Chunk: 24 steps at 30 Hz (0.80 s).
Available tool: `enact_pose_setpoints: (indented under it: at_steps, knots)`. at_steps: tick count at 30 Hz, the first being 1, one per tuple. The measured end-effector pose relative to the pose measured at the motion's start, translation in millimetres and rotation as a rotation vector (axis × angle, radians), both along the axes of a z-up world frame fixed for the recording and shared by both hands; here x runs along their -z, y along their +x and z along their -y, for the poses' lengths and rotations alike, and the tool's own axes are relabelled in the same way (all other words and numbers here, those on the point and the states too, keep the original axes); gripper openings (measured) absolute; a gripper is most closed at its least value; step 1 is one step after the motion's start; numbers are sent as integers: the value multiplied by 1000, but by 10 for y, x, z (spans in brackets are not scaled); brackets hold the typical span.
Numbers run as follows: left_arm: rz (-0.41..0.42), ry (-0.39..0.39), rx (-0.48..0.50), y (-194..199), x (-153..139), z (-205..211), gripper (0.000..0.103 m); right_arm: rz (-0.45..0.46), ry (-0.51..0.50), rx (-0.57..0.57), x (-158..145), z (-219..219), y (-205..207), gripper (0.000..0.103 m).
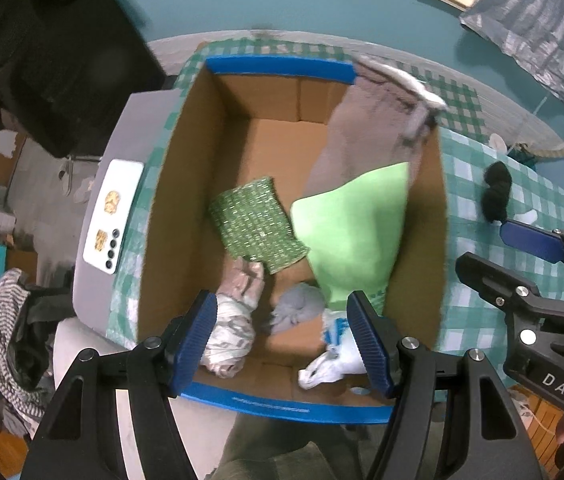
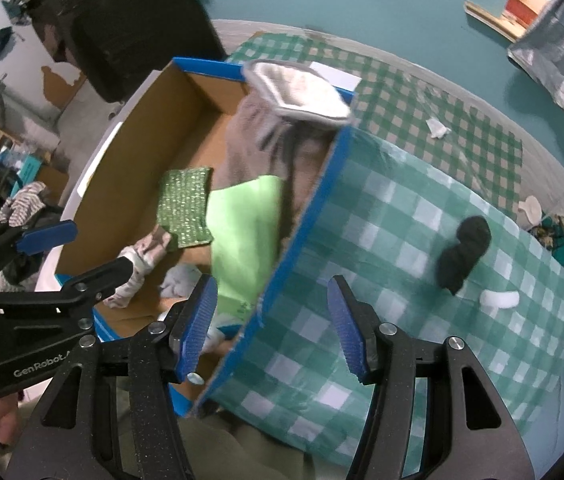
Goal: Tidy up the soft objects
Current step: 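Open both tools to drop the bundle and bag into the box, then move both tools over the table toward the black sock and white foam piece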
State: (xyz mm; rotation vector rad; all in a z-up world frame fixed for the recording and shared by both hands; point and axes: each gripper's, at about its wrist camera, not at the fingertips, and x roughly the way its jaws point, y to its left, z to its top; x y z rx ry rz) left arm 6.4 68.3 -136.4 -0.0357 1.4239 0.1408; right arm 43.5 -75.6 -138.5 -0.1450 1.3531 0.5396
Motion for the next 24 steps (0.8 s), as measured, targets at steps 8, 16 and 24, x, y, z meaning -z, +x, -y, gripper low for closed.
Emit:
enact_pose_setpoints:
  at_steps: [8,16,24]
  knots:
    - [17,-4,74,106,-34,341,69,-9,-15,79,-1,370,4,58]
    - [30,-14,144,170,-72,631,69,-20,-29,159,32,767,13,58]
    - [35,-19,226,239,-96,932,69,-30,-34,244,63,1117,9,58]
